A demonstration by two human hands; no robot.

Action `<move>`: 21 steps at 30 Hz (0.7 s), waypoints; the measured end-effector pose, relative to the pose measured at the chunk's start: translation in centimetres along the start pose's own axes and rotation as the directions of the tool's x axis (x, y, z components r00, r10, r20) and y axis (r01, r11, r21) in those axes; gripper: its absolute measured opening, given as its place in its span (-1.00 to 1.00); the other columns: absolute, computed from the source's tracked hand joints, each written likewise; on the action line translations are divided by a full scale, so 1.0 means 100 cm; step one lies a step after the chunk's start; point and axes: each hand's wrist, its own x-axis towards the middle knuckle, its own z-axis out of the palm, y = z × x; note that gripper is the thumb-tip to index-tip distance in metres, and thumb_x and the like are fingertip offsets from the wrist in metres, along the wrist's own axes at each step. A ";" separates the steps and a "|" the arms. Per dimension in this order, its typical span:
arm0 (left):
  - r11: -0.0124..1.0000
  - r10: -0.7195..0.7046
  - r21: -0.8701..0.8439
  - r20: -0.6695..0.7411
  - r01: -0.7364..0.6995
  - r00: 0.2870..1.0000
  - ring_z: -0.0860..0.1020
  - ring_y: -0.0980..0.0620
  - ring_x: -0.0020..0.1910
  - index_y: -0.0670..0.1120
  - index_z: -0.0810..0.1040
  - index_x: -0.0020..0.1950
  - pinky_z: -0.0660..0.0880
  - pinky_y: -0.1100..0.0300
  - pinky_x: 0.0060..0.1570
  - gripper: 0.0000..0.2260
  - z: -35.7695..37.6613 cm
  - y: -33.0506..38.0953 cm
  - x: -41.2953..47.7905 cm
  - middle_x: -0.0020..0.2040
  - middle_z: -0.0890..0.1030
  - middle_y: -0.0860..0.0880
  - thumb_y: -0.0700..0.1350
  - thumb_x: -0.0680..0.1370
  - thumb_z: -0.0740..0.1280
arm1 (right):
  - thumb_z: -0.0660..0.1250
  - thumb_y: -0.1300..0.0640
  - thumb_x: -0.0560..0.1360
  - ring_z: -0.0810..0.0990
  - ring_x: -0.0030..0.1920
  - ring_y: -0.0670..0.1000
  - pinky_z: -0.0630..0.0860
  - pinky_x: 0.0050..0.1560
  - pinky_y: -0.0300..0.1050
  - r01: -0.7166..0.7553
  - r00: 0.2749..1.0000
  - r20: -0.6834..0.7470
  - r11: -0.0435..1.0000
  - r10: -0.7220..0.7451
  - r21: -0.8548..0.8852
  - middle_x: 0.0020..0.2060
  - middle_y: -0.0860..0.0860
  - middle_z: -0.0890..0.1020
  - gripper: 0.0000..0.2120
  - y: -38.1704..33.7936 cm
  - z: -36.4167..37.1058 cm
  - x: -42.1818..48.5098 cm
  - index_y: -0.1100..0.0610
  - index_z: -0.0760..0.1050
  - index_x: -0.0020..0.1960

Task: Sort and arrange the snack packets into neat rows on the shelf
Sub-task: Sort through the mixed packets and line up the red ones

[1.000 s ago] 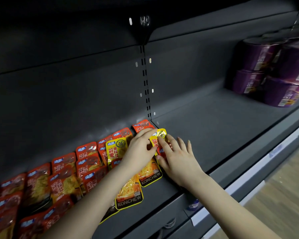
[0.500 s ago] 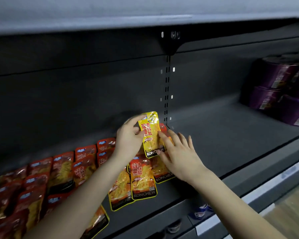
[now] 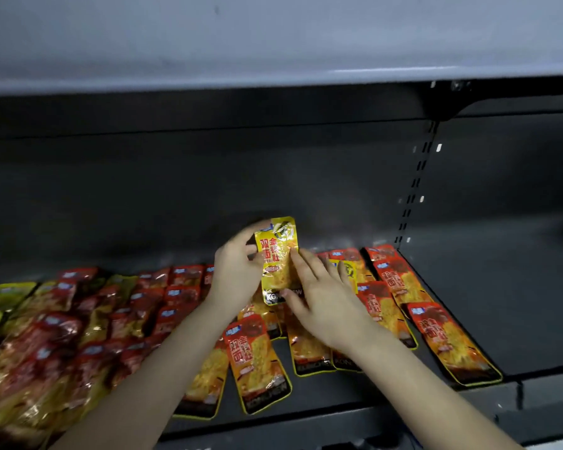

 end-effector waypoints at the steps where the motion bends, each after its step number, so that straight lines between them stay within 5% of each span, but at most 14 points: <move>1: 1.000 -0.001 0.024 -0.027 0.002 1.000 0.54 0.08 -0.28 0.13 0.50 0.28 0.47 0.32 -0.36 -0.52 -0.008 -0.004 -0.002 -0.11 0.65 -0.04 -0.37 0.51 0.25 | 0.03 -0.16 0.58 0.00 0.50 0.15 -0.10 0.49 0.14 0.014 1.000 0.006 1.000 -0.014 0.009 0.51 -0.02 0.04 -0.37 -0.009 0.002 0.002 0.05 -0.11 0.54; 5: 0.996 -0.008 0.082 -0.106 0.017 0.994 0.62 0.06 -0.17 0.08 0.49 0.30 0.54 0.32 -0.24 -0.51 -0.049 -0.019 -0.014 -0.11 0.66 -0.01 -0.39 0.50 0.24 | 0.01 -0.19 0.57 0.04 0.48 0.16 -0.10 0.47 0.15 0.096 0.995 0.015 0.995 -0.097 0.038 0.51 0.01 0.07 -0.36 -0.048 0.015 0.012 0.07 -0.07 0.53; 10: 0.982 -0.014 0.184 -0.157 0.043 0.988 0.49 0.20 -0.43 0.08 0.48 0.29 0.37 0.45 -0.40 -0.50 -0.113 -0.041 -0.035 -0.21 0.65 -0.03 -0.41 0.49 0.21 | -0.27 -0.29 0.38 0.08 0.47 0.20 -0.08 0.46 0.19 0.217 0.976 0.004 0.975 -0.217 0.053 0.49 0.02 0.11 -0.20 -0.105 0.041 0.024 0.08 -0.05 0.53; 14: 0.950 -0.053 0.289 -0.218 0.116 0.975 0.57 0.09 -0.19 0.11 0.43 0.35 0.36 0.55 -0.31 -0.47 -0.171 -0.059 -0.057 0.11 0.62 -0.08 -0.40 0.51 0.20 | -0.27 -0.29 0.39 0.07 0.47 0.21 -0.06 0.46 0.21 0.305 0.951 0.020 0.949 -0.307 0.082 0.49 0.02 0.10 -0.20 -0.163 0.066 0.030 0.08 -0.05 0.53; 16: 0.928 -0.048 0.348 -0.251 0.136 0.967 0.49 0.12 -0.29 0.07 0.43 0.36 0.33 0.57 -0.33 -0.48 -0.201 -0.071 -0.070 0.14 0.58 -0.25 -0.41 0.51 0.22 | -0.27 -0.29 0.39 0.08 0.47 0.21 -0.06 0.45 0.21 0.345 0.936 0.032 0.934 -0.349 0.093 0.49 0.03 0.10 -0.20 -0.193 0.077 0.033 0.08 -0.04 0.53; 21: 0.887 -0.088 0.413 -0.284 0.205 0.955 0.58 -0.08 -0.12 0.02 0.47 0.32 0.35 0.48 -0.32 -0.54 -0.269 -0.102 -0.097 0.20 0.59 -0.11 -0.37 0.51 0.24 | -0.31 -0.28 0.35 0.07 0.47 0.20 -0.05 0.45 0.21 0.417 0.904 0.052 0.903 -0.423 0.099 0.50 0.05 0.08 -0.16 -0.262 0.099 0.034 0.10 -0.02 0.52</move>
